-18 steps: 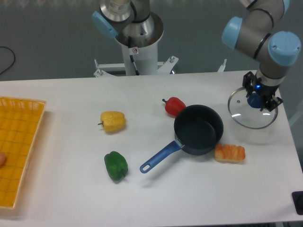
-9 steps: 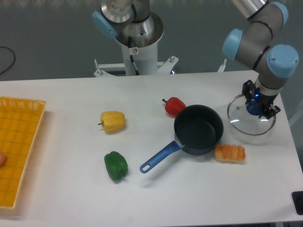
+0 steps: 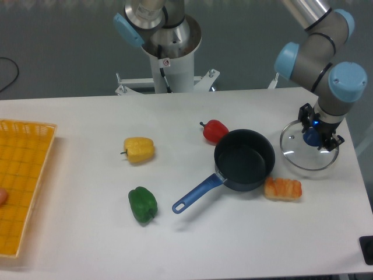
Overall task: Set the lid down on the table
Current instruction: 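Lower the glass lid onto the table beside the saucepan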
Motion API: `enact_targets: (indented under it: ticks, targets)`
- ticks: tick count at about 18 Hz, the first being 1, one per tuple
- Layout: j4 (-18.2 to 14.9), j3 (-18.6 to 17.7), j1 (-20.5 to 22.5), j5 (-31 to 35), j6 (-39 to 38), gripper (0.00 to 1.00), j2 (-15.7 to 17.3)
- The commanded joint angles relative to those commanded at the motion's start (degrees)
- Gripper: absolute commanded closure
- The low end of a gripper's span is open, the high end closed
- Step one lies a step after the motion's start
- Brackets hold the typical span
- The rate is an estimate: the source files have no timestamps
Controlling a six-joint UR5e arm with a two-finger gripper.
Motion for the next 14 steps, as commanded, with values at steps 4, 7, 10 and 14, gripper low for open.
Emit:
enact_targets:
  ticks: [4, 7, 10, 14]
  targets:
    - [0.09, -0.09, 0.00, 0.09, 0.35, 0.41, -0.35]
    - [0.09, -0.18, -0.09, 0.09, 0.27, 0.41, -0.62]
    - [0.09, -0.26, -0.09, 0.09, 0.44, 0.41, -0.70]
    - [0.09, -0.18, -0.09, 0.09, 0.62, 0.41, -0.97]
